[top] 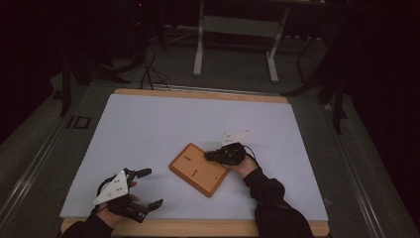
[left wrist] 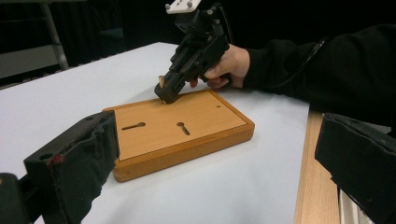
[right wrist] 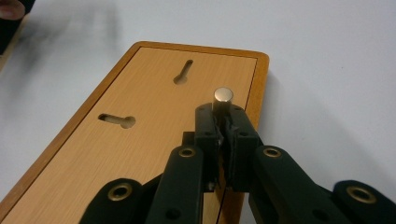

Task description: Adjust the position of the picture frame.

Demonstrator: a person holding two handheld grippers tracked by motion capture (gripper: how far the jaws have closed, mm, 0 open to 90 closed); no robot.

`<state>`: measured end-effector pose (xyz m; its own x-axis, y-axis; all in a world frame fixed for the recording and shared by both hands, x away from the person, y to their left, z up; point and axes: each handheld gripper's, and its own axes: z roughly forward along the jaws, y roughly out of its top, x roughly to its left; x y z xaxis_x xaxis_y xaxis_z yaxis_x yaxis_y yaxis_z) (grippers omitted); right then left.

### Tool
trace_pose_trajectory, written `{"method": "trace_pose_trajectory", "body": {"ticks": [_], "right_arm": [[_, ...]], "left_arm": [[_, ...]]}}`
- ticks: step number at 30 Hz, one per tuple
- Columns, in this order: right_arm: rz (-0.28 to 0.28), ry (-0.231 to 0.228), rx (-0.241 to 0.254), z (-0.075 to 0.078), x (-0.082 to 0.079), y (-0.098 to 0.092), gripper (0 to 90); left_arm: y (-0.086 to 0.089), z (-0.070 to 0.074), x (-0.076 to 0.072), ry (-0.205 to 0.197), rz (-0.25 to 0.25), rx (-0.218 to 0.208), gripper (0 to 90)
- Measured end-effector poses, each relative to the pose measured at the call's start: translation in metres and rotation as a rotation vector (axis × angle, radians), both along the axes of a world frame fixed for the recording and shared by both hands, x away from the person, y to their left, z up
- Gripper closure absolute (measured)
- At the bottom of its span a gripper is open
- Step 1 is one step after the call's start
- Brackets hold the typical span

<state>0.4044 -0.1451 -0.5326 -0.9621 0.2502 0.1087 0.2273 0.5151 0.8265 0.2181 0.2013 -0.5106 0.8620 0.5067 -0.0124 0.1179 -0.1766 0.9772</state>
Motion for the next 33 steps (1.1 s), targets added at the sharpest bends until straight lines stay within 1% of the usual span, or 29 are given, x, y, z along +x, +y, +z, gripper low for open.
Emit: {"method": "trace_pose_trajectory", "body": {"ticks": [2, 3, 5, 6, 8, 10, 11, 13, 16, 17, 18, 19, 20, 21, 22, 23, 24, 25, 26, 27, 28, 29, 31, 32, 33], "right_arm": [[-0.004, -0.017, -0.003, 0.001, -0.002, 0.000, 82.6], [-0.009, -0.017, 0.014, 0.002, -0.003, -0.001, 73.9], [-0.033, -0.012, 0.029, 0.007, -0.004, -0.003, 65.8], [-0.041, -0.017, 0.040, 0.010, -0.005, -0.004, 61.4], [-0.053, -0.025, 0.042, 0.016, -0.008, -0.008, 59.2], [-0.070, -0.039, 0.046, 0.023, -0.013, -0.013, 54.5], [-0.080, -0.046, 0.056, 0.029, -0.017, -0.017, 53.2], [-0.090, -0.055, 0.061, 0.033, -0.023, -0.021, 52.8], [-0.086, -0.071, 0.076, 0.041, -0.037, -0.031, 54.4], [-0.083, -0.073, 0.081, 0.042, -0.040, -0.033, 54.0], [-0.091, -0.074, 0.084, 0.044, -0.045, -0.036, 53.9], [-0.094, -0.073, 0.090, 0.045, -0.049, -0.039, 53.9], [-0.095, -0.067, 0.102, 0.046, -0.053, -0.043, 52.4], [-0.095, -0.067, 0.102, 0.046, -0.053, -0.043, 52.4], [-0.104, -0.065, 0.107, 0.047, -0.056, -0.046, 52.4], [-0.127, -0.051, 0.132, 0.047, -0.064, -0.055, 47.7], [-0.143, -0.055, 0.142, 0.047, -0.068, -0.060, 45.8], [-0.154, -0.052, 0.147, 0.047, -0.072, -0.064, 41.8], [-0.165, -0.052, 0.152, 0.047, -0.074, -0.067, 37.4], [-0.187, -0.053, 0.157, 0.048, -0.078, -0.072, 34.4], [-0.197, -0.058, 0.166, 0.048, -0.081, -0.076, 29.7], [-0.208, -0.064, 0.168, 0.049, -0.084, -0.079, 25.2], [-0.239, -0.067, 0.176, 0.050, -0.088, -0.084, 19.6], [-0.248, -0.071, 0.176, 0.051, -0.091, -0.087, 15.7], [-0.257, -0.082, 0.174, 0.052, -0.093, -0.088, 13.8]], "left_arm": [[0.000, 0.000, 0.000, -0.002, -0.001, 0.001, 0.3], [0.000, 0.000, 0.000, -0.003, -0.001, 0.001, 0.4], [0.000, 0.000, 0.000, -0.004, -0.001, 0.003, 0.4], [0.000, 0.000, 0.000, -0.004, -0.001, 0.003, 0.4], [-0.001, 0.000, 0.000, -0.005, -0.001, 0.002, 0.4], [-0.002, 0.000, 0.000, -0.002, 0.006, 0.010, 0.4], [-0.002, 0.000, 0.000, -0.002, 0.006, 0.010, 0.4], [-0.002, 0.000, 0.000, 0.007, 0.005, 0.001, 0.4], [-0.002, 0.000, 0.001, 0.001, 0.012, -0.007, 0.4], [-0.002, 0.001, 0.001, 0.019, 0.010, -0.017, 0.4], [-0.002, 0.001, 0.001, 0.027, 0.008, -0.017, 0.4], [-0.002, 0.001, 0.001, 0.048, 0.000, -0.008, 0.4], [-0.003, 0.002, 0.001, 0.069, 0.001, 0.002, 2.5], [-0.003, 0.002, 0.001, 0.069, 0.001, 0.002, 4.6], [-0.003, 0.002, 0.001, 0.069, 0.001, 0.002, 4.6], [-0.009, 0.004, -0.001, 0.120, -0.067, 0.014, 4.6], [-0.013, 0.004, -0.002, 0.132, -0.074, 0.042, 4.8], [-0.016, 0.004, -0.002, 0.127, -0.079, 0.062, 6.5], [-0.019, 0.004, -0.004, 0.123, -0.088, 0.078, 10.7], [-0.019, 0.004, -0.004, 0.123, -0.088, 0.078, 16.4], [-0.026, 0.004, -0.003, 0.148, -0.118, 0.089, 20.4], [-0.028, 0.003, -0.002, 0.156, -0.114, 0.109, 27.3], [-0.037, 0.001, -0.001, 0.169, -0.133, 0.130, 37.9], [-0.041, 0.001, -0.001, 0.174, -0.124, 0.147, 43.7], [-0.046, 0.001, 0.000, 0.181, -0.118, 0.163, 45.3]]}}
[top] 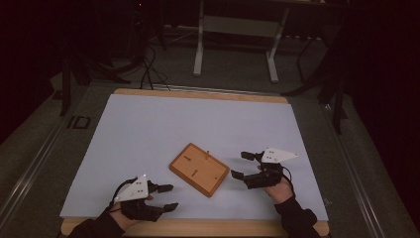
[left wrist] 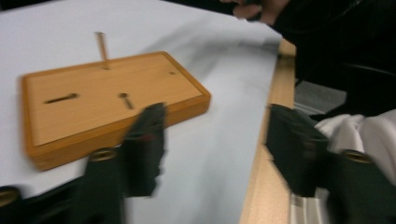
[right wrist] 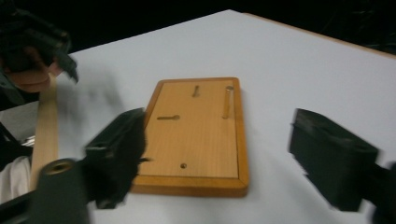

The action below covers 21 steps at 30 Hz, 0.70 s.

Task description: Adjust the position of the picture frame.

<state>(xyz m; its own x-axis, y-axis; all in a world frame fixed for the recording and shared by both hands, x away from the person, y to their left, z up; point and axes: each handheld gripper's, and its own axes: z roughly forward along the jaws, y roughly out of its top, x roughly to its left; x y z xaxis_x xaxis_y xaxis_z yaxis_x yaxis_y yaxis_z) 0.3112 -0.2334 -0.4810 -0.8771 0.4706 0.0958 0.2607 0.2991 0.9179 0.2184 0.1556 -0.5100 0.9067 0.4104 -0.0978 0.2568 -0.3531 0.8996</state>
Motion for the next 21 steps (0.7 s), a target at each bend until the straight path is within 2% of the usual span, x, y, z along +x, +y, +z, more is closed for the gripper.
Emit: {"method": "trace_pose_trajectory", "body": {"ticks": [2, 4, 6, 8, 9, 12, 16, 21], "right_arm": [[-0.014, -0.007, 0.016, 0.003, -0.006, -0.006, 14.1], [-0.033, -0.022, 0.027, 0.006, -0.011, -0.011, 14.1], [-0.040, -0.023, 0.048, 0.008, -0.015, -0.016, 14.1], [-0.060, -0.037, 0.061, 0.009, -0.018, -0.021, 14.2], [-0.065, -0.041, 0.063, 0.009, -0.019, -0.023, 14.2], [-0.086, -0.044, 0.066, 0.010, -0.023, -0.030, 14.3], [-0.104, -0.043, 0.060, 0.008, -0.024, -0.035, 14.2], [-0.101, -0.035, 0.067, 0.002, -0.025, -0.036, 14.2]], "left_arm": [[-0.009, 0.000, 0.001, -0.003, -0.025, 0.019, 51.1], [-0.020, 0.001, 0.003, -0.010, -0.037, 0.051, 52.6], [-0.031, 0.002, 0.007, -0.038, -0.028, 0.105, 58.7], [-0.038, 0.002, 0.011, -0.040, -0.025, 0.129, 68.1], [-0.042, 0.002, 0.014, -0.036, -0.016, 0.151, 68.9], [-0.052, 0.001, 0.020, -0.032, -0.027, 0.215, 79.8], [-0.062, -0.004, 0.026, 0.009, -0.039, 0.266, 89.0], [-0.076, -0.010, 0.026, 0.018, -0.073, 0.315, 90.0]]}}
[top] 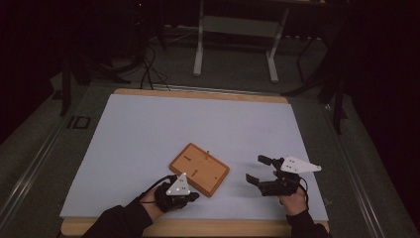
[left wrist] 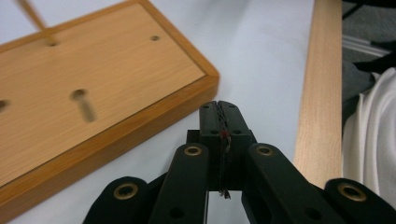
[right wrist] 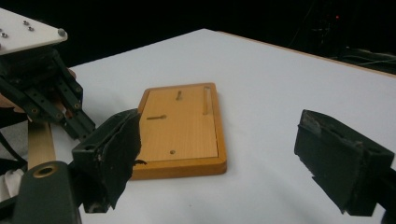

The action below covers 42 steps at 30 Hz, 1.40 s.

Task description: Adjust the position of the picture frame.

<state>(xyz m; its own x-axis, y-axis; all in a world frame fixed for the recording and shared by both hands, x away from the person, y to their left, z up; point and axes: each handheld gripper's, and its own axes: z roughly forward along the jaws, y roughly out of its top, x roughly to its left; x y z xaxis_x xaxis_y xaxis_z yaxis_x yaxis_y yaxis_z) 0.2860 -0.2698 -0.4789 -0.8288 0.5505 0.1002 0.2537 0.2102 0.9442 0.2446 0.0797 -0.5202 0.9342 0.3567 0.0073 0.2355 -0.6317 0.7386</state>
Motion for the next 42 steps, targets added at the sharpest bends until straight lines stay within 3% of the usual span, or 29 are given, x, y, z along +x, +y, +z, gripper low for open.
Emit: {"method": "trace_pose_trajectory", "body": {"ticks": [4, 22, 33, 42], "right_arm": [[-0.005, 0.005, 0.002, -0.001, 0.000, -0.001, 14.2], [-0.004, 0.001, -0.003, -0.001, 0.001, -0.003, 14.3], [-0.003, 0.012, -0.001, -0.004, 0.002, -0.004, 14.3], [0.006, 0.021, 0.002, -0.005, 0.001, -0.004, 14.4]], "left_arm": [[-0.008, -0.004, 0.001, 0.018, 0.001, 0.012, 90.0], [-0.031, -0.012, 0.013, -0.004, -0.030, 0.098, 90.0], [-0.037, -0.005, 0.030, 0.001, 0.000, 0.066, 90.0], [-0.045, -0.006, 0.032, 0.005, -0.009, 0.085, 90.0]]}}
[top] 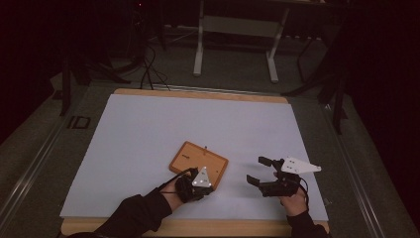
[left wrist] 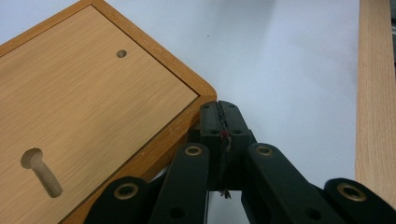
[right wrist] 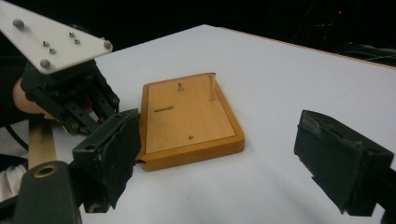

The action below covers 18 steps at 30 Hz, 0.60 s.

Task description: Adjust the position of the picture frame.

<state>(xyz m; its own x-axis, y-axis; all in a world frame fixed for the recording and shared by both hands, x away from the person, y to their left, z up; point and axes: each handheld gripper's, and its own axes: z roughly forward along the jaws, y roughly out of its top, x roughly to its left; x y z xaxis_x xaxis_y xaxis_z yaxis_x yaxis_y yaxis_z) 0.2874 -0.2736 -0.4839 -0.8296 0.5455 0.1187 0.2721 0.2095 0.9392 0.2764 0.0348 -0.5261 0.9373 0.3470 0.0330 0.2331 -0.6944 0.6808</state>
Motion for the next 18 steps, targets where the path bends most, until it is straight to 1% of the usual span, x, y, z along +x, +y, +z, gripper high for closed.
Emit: {"method": "trace_pose_trajectory", "body": {"ticks": [5, 6, 10, 11, 13, 16, 18], "right_arm": [[0.002, 0.009, -0.002, -0.001, 0.001, 0.000, 14.4], [0.006, 0.007, -0.001, -0.001, 0.001, 0.000, 14.4], [0.000, 0.013, 0.005, -0.002, 0.002, -0.001, 14.4], [-0.001, 0.012, 0.002, -0.002, 0.003, -0.001, 14.4], [0.001, 0.009, 0.001, -0.002, 0.002, -0.001, 14.4], [-0.002, 0.008, 0.000, -0.001, 0.002, -0.001, 14.4], [-0.004, 0.006, 0.001, -0.001, 0.002, -0.002, 14.4]], "left_arm": [[0.000, 0.000, 0.000, -0.004, -0.005, 0.010, 90.0], [-0.002, 0.000, -0.002, 0.009, -0.012, 0.036, 90.0], [-0.005, -0.001, -0.001, -0.005, -0.017, 0.050, 90.0], [-0.005, -0.001, 0.000, 0.004, -0.017, 0.045, 90.0], [-0.005, -0.002, 0.002, -0.002, -0.011, 0.044, 90.0], [-0.005, -0.003, 0.006, 0.007, 0.001, 0.026, 90.0], [-0.005, -0.004, 0.009, 0.007, 0.009, 0.024, 90.0]]}}
